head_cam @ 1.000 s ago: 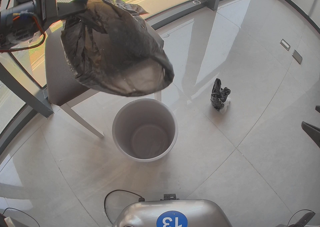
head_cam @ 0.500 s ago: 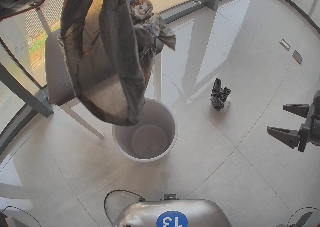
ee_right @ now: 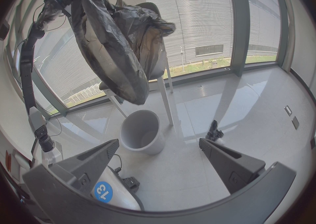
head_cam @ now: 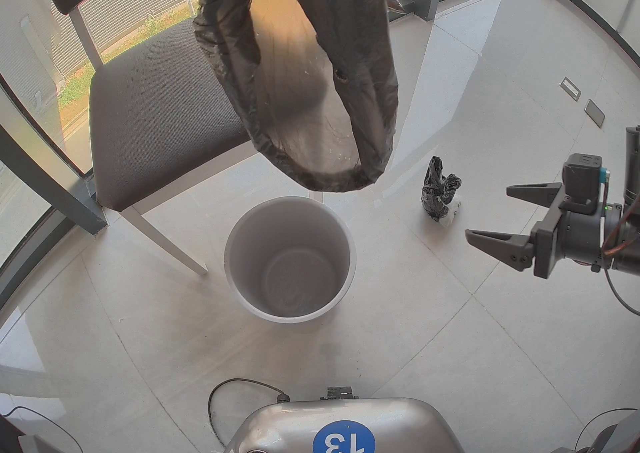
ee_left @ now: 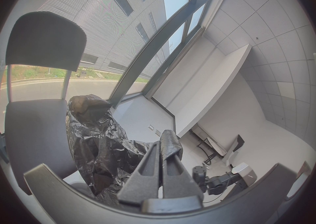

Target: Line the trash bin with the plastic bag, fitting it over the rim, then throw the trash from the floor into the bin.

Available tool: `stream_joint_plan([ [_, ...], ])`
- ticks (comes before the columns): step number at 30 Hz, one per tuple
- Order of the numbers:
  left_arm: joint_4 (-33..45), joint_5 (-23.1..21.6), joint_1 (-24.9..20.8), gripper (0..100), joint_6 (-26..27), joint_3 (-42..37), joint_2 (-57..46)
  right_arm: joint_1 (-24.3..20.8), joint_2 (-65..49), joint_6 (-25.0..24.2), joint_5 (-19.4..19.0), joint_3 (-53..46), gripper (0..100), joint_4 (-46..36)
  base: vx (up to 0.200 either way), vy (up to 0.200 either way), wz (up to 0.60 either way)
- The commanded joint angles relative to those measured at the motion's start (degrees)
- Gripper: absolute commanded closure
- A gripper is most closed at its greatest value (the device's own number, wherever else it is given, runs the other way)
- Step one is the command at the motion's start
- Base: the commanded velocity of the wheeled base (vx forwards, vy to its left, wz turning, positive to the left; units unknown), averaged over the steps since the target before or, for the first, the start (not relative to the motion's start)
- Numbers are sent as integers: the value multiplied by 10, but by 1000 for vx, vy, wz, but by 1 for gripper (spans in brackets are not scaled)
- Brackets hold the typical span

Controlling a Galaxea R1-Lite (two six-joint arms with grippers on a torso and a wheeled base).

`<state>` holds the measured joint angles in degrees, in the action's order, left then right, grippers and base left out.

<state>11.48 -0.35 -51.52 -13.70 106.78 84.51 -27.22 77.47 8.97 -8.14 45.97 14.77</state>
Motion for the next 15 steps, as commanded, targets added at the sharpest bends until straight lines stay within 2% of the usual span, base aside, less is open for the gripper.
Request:
stream_joint_plan([
  [1, -1, 15, -47, 100, -1, 19, 22, -27, 64, 4, 1, 32, 0, 24, 0, 0, 0],
  [6, -4, 22, -60, 100, -1, 32, 37, -46, 94, 3, 3, 57, 0, 74, 0, 0, 0],
  [8, -5, 22, -60, 100, -1, 38, 45, -66, 106, 0, 8, 66, 0, 99, 0, 0, 0],
  [15, -5, 22, -55, 100, -10, 48, 58, -110, 103, -3, 9, 68, 0, 113, 0, 0, 0],
])
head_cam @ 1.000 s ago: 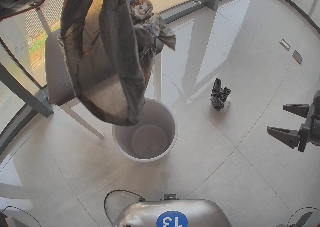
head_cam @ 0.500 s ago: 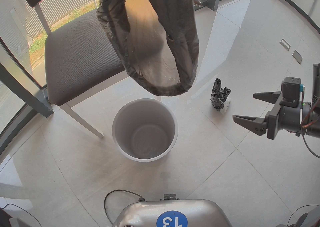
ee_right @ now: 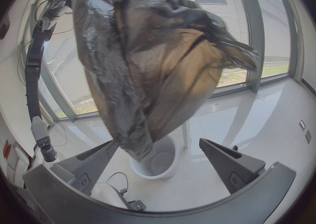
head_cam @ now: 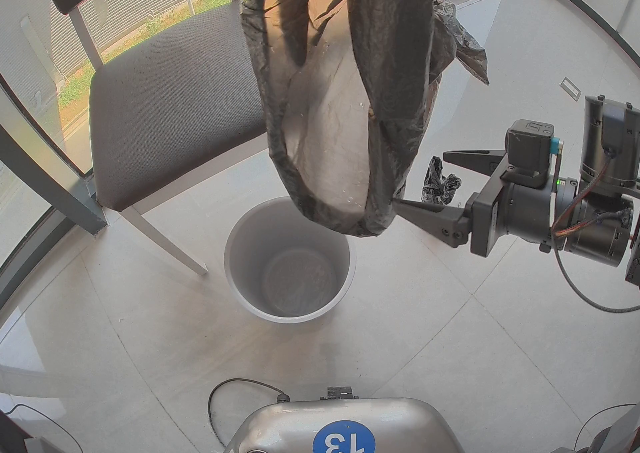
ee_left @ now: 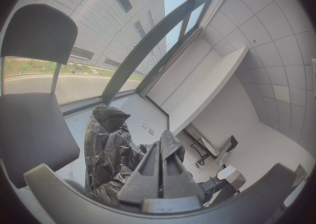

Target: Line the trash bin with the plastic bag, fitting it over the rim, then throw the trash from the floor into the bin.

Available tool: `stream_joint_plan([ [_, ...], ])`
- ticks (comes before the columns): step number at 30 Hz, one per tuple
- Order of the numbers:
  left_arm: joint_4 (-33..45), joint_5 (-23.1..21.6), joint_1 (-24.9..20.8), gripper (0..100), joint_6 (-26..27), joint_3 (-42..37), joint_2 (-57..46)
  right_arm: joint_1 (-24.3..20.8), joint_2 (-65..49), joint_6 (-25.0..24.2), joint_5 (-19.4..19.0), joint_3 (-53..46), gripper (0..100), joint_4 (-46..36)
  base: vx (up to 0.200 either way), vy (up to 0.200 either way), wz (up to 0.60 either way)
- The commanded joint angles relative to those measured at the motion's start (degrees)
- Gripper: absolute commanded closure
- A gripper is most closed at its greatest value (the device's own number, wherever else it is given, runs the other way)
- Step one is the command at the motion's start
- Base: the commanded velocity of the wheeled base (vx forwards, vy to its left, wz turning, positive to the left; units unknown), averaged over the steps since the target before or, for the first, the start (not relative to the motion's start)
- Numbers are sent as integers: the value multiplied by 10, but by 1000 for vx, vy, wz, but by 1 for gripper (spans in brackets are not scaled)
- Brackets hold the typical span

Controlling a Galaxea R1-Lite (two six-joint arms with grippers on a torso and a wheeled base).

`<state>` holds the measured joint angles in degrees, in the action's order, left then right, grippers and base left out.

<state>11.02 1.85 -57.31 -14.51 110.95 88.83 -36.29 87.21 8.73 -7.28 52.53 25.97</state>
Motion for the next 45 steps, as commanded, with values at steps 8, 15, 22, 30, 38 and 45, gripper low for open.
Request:
stream_joint_plan([
  [8, -1, -3, 40, 100, -2, 14, 26, -23, -11, 0, 1, -19, 0, 0, 0, 0, 0],
  [15, 1, -2, 40, 100, -1, 36, 38, -26, -15, 0, 2, -48, 0, 1, 0, 0, 0],
  [22, 3, 0, 13, 100, -2, 36, 43, -2, 2, 1, 0, -37, 0, 3, 0, 0, 0],
  [30, 8, 0, 4, 100, -2, 36, 72, -2, 28, 0, 2, 0, 0, 7, 0, 0, 0],
  [38, 9, 3, 4, 100, -1, 36, 85, -13, 38, 0, 2, 4, 0, 5, 0, 0, 0],
  [45, 65, 3, 27, 100, 6, 36, 48, -21, 29, 1, 8, -20, 0, 6, 0, 0, 0],
])
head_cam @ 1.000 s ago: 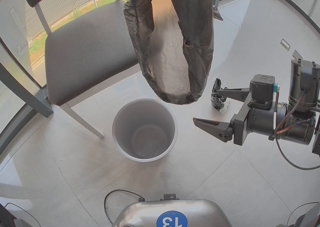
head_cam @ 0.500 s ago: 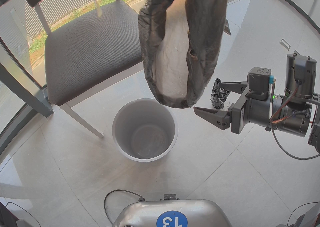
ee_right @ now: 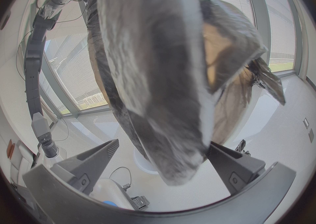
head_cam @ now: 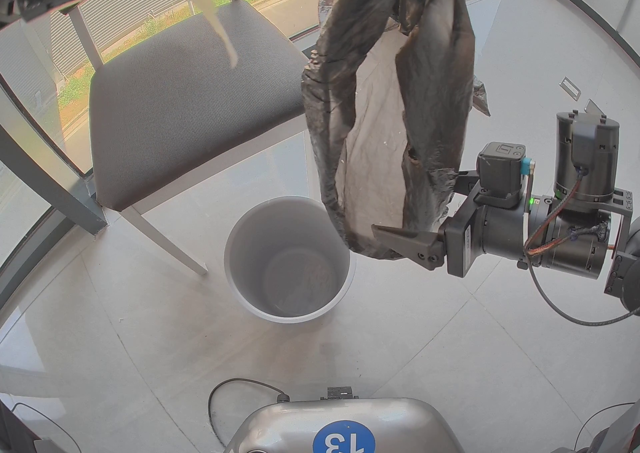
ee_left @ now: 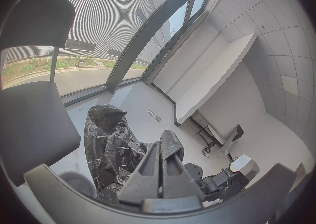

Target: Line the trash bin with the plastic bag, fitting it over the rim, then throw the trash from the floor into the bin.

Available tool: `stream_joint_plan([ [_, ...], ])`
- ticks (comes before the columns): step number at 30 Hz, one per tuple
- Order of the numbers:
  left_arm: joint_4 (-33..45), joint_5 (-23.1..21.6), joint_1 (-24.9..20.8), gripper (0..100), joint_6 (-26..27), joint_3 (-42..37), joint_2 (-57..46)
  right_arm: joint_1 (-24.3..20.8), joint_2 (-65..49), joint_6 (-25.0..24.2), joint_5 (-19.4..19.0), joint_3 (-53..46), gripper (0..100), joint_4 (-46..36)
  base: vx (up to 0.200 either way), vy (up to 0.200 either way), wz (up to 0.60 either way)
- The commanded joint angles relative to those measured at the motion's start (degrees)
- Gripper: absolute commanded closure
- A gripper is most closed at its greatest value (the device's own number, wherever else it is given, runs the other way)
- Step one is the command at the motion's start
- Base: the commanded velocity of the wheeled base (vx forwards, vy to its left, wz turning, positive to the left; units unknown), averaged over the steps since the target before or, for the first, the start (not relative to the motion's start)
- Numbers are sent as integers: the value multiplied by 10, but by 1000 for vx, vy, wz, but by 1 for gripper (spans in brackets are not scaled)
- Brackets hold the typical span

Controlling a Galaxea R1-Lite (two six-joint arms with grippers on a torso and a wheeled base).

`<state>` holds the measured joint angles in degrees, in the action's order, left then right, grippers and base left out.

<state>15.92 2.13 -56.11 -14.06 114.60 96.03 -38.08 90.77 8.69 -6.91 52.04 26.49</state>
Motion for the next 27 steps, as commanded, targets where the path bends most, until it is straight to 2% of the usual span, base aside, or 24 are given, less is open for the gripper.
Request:
stream_joint_plan([
  [1, 21, 2, 20, 100, 4, 0, -32, -3, -9, 1, 10, -20, 0, -1, 0, 0, 0],
  [8, 17, 0, 52, 100, 41, 0, -90, -13, -36, 1, 20, -82, 0, 1, 0, 0, 0],
  [11, 3, 0, 53, 100, 39, -40, -104, -13, -40, 1, 20, -92, 0, 1, 0, 0, 0],
  [12, -34, 0, 54, 100, 37, -93, -113, -10, -44, 1, 20, -97, 0, 1, 0, 0, 0],
  [14, -76, 0, 56, 100, 36, -133, -117, -9, -46, 0, 20, -102, 0, 1, 0, 0, 0],
  [16, -175, -1, 56, 100, 35, -212, -119, -8, -46, 0, 20, -108, 0, 1, 0, 0, 0],
  [17, -186, -2, 56, 100, 35, -220, -119, -8, -46, 0, 20, -108, 0, 1, 0, 0, 0],
  [18, -240, -4, 56, 100, 35, -260, -118, -6, -46, 0, 20, -107, 0, 1, 0, 0, 0],
  [20, -285, -7, 55, 100, 35, -296, -117, -6, -46, 0, 20, -108, 0, 0, 0, 0, 0],
  [23, -316, -13, 52, 100, 35, -318, -116, -6, -46, 0, 19, -117, 0, -2, 0, 0, 0],
  [27, -317, -15, 44, 100, 21, -316, -117, -6, -37, 0, 16, -123, 0, -2, 0, 0, 0],
])
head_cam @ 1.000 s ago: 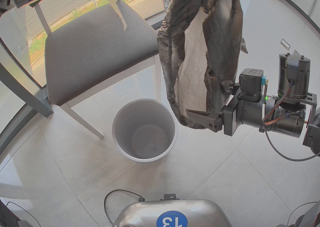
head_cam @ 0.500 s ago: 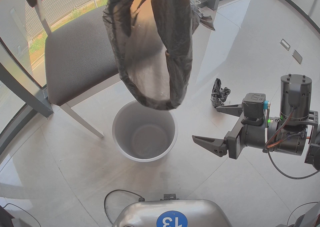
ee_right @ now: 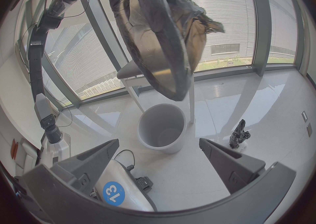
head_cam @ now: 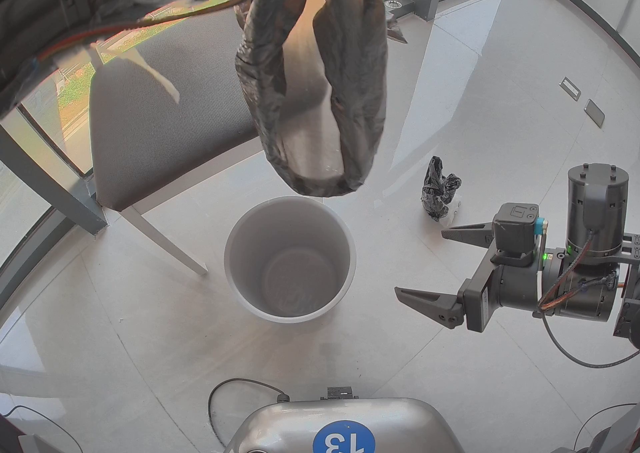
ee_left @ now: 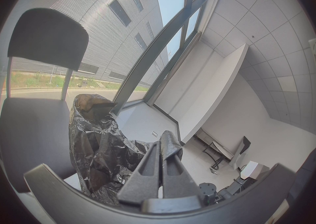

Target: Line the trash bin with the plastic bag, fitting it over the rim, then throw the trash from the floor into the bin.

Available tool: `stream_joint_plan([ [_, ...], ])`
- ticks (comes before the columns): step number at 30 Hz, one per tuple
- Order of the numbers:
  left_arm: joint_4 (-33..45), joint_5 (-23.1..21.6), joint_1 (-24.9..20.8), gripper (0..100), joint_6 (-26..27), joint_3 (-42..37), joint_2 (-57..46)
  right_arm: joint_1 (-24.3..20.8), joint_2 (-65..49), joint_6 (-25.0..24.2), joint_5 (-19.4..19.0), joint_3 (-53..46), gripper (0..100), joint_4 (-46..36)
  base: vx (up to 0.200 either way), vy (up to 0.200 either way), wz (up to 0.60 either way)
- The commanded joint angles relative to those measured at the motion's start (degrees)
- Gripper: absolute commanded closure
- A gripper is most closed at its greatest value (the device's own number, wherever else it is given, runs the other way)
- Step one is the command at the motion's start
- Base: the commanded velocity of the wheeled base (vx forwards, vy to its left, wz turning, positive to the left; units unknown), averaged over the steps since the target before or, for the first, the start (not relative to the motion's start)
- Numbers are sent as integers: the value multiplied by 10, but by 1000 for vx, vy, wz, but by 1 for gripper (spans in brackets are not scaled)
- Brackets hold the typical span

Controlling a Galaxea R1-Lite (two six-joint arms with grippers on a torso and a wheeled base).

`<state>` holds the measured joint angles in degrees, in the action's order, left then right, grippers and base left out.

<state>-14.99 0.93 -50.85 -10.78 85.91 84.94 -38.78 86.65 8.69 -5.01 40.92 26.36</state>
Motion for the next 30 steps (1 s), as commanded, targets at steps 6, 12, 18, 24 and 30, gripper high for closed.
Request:
stream_joint_plan([
  [6, -25, -3, -19, 100, -28, -63, -2, -2, 29, -1, -4, -4, 0, 2, 0, 0, 0],
  [12, -94, -25, 4, 100, -52, -151, 34, -6, 31, -1, -4, -6, 0, 1, 0, 0, 0],
  [18, -137, -29, 7, 100, -49, -293, 31, -6, 33, -1, -4, -7, 0, 2, 0, 0, 0],
  [24, -175, -53, 39, 100, -46, -439, -38, -6, 32, -6, -4, -11, 0, 2, 0, 0, 0],
  [30, -176, -73, 76, 100, -38, -498, -87, -6, 33, -6, -4, -12, 0, 2, 0, 0, 0],
])
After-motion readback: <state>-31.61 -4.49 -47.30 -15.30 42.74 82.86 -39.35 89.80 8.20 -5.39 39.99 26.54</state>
